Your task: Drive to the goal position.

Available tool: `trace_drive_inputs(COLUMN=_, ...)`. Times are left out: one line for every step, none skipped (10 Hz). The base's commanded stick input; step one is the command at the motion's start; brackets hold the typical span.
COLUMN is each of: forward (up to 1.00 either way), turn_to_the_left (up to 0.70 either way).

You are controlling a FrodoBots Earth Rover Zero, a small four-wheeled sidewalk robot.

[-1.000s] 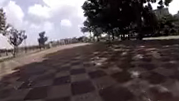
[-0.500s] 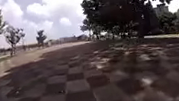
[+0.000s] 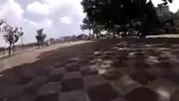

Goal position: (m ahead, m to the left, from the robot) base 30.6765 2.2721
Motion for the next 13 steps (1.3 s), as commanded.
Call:
trace_drive_inputs(forward=0.70, turn_to_the_left=-0.22)
trace_drive_inputs(forward=0.70, turn_to_the_left=-0.18)
trace_drive_inputs(forward=0.70, turn_to_the_left=-0.12)
trace_drive_inputs(forward=0.70, turn_to_the_left=-0.06)
trace_drive_inputs(forward=0.70, turn_to_the_left=-0.02)
trace_drive_inputs(forward=0.70, turn_to_the_left=0.00)
trace_drive_inputs(forward=0.70, turn_to_the_left=0.00)
trace_drive_inputs(forward=0.70, turn_to_the_left=0.00)
trace_drive_inputs(forward=0.70, turn_to_the_left=0.00)
trace_drive_inputs(forward=0.70, turn_to_the_left=0.00)
trace_drive_inputs(forward=0.70, turn_to_the_left=0.00)
trace_drive_inputs(forward=0.70, turn_to_the_left=0.00)
trace_drive_inputs(forward=0.70, turn_to_the_left=0.00)
